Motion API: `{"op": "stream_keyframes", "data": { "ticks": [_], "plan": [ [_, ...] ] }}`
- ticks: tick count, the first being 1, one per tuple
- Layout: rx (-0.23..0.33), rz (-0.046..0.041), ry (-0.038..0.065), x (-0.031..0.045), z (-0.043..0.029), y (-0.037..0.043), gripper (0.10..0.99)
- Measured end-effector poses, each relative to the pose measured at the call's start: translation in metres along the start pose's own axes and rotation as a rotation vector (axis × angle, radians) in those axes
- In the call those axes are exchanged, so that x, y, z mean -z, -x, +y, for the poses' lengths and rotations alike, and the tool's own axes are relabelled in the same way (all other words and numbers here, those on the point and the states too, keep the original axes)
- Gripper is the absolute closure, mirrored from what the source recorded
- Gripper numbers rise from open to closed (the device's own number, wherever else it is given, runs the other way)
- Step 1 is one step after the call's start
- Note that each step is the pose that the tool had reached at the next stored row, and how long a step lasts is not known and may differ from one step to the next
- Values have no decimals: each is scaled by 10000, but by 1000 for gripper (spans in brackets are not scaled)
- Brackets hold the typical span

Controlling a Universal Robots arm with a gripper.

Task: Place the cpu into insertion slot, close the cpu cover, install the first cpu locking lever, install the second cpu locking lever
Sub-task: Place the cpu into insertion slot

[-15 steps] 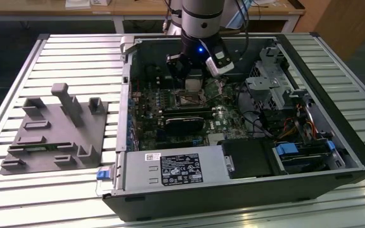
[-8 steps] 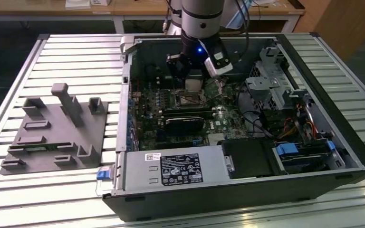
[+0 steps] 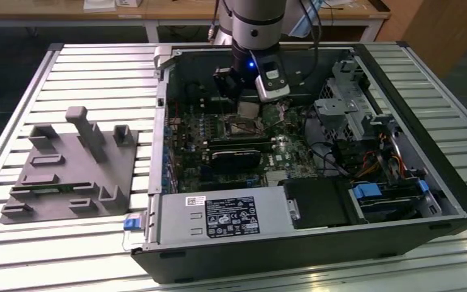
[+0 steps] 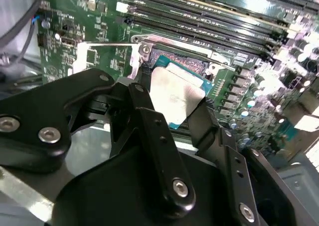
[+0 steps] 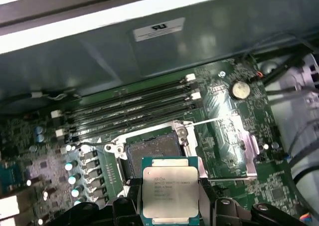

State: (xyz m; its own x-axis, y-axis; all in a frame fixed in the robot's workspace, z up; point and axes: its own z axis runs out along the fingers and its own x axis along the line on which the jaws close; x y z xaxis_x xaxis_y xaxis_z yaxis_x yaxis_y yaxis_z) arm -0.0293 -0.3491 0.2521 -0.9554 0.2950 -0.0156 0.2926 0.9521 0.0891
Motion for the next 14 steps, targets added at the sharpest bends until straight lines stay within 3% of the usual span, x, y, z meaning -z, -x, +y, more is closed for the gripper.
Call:
{"op": "stream_keyframes", "data": {
  "ticks": [14],
  "plan": [
    [-1869, -173, -32, -12, -1, 0, 545]
  ]
}}
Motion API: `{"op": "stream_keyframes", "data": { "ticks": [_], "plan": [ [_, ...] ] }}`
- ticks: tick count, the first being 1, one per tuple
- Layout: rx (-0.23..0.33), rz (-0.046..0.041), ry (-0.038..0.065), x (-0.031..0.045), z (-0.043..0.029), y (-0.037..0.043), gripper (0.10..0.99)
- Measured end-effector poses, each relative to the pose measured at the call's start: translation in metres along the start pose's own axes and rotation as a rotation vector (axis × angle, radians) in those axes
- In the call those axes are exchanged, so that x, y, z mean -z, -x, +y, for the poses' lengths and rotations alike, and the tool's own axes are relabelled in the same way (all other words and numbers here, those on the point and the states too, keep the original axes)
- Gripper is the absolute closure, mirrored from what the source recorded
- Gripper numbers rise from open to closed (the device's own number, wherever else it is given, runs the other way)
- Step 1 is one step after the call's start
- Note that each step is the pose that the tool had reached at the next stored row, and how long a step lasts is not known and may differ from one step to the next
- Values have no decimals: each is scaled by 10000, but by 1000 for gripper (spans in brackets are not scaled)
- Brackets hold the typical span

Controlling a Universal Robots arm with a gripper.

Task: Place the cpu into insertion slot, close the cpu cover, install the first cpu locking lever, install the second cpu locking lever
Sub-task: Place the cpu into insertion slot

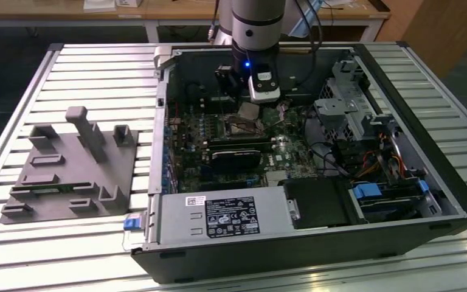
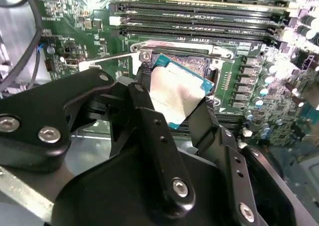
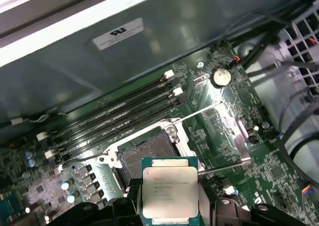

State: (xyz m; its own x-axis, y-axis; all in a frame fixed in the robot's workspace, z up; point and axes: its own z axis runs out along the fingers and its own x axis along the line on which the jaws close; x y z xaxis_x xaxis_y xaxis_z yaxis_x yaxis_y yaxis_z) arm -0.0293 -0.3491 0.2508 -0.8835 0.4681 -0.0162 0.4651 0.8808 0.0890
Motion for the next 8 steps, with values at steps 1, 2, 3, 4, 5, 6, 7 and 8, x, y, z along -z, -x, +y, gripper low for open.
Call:
{"op": "stream_keyframes", "data": {
  "ticks": [1, 2, 3, 4, 5, 6, 7, 8],
  "plan": [
    [-110, -10, -3, 0, 0, 0, 545],
    [-222, -21, -5, -1, 0, 0, 545],
    [-339, -32, -6, -2, 0, 0, 545],
    [-476, -45, -9, -4, 0, 0, 545],
    [-619, -59, -11, -4, 0, 0, 545],
    [-767, -73, -13, -6, 0, 0, 545],
    [-921, -88, -16, -7, -1, 0, 545],
    [-1072, -103, -17, -8, -1, 0, 545]
  ]
}}
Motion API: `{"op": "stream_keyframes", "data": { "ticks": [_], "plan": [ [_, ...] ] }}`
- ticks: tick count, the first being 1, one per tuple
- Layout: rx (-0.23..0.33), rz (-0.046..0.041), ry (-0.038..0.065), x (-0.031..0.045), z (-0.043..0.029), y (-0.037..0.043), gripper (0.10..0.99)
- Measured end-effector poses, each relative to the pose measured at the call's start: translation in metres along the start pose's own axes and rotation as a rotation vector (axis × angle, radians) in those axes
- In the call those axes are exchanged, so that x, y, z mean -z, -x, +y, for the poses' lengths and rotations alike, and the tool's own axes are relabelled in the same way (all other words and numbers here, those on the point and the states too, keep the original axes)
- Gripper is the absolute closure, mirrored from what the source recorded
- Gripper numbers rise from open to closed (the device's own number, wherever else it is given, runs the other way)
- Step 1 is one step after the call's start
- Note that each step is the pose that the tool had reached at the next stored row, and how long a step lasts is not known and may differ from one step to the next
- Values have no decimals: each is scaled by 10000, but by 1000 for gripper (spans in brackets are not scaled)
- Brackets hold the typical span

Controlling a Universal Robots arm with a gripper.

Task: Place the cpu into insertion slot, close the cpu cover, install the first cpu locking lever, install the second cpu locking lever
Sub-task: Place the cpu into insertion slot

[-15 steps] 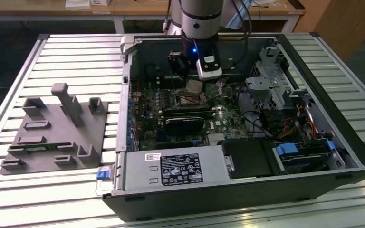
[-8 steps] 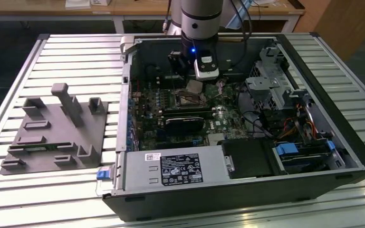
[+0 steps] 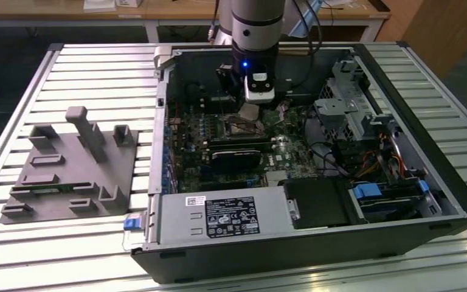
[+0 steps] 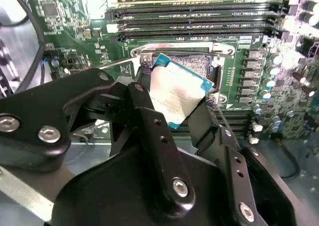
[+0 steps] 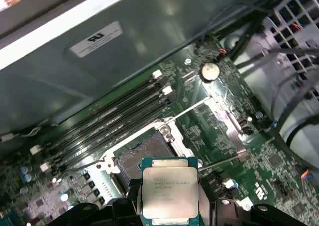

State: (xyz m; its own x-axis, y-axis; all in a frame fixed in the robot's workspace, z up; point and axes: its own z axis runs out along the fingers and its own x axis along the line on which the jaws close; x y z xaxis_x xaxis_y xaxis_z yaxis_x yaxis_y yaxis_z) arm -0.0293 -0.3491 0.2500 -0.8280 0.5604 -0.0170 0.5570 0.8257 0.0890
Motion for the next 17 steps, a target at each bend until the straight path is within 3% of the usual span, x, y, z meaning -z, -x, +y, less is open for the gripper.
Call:
{"op": "stream_keyframes", "data": {
  "ticks": [17],
  "plan": [
    [-2491, -256, -33, -16, -2, 0, 545]
  ]
}}
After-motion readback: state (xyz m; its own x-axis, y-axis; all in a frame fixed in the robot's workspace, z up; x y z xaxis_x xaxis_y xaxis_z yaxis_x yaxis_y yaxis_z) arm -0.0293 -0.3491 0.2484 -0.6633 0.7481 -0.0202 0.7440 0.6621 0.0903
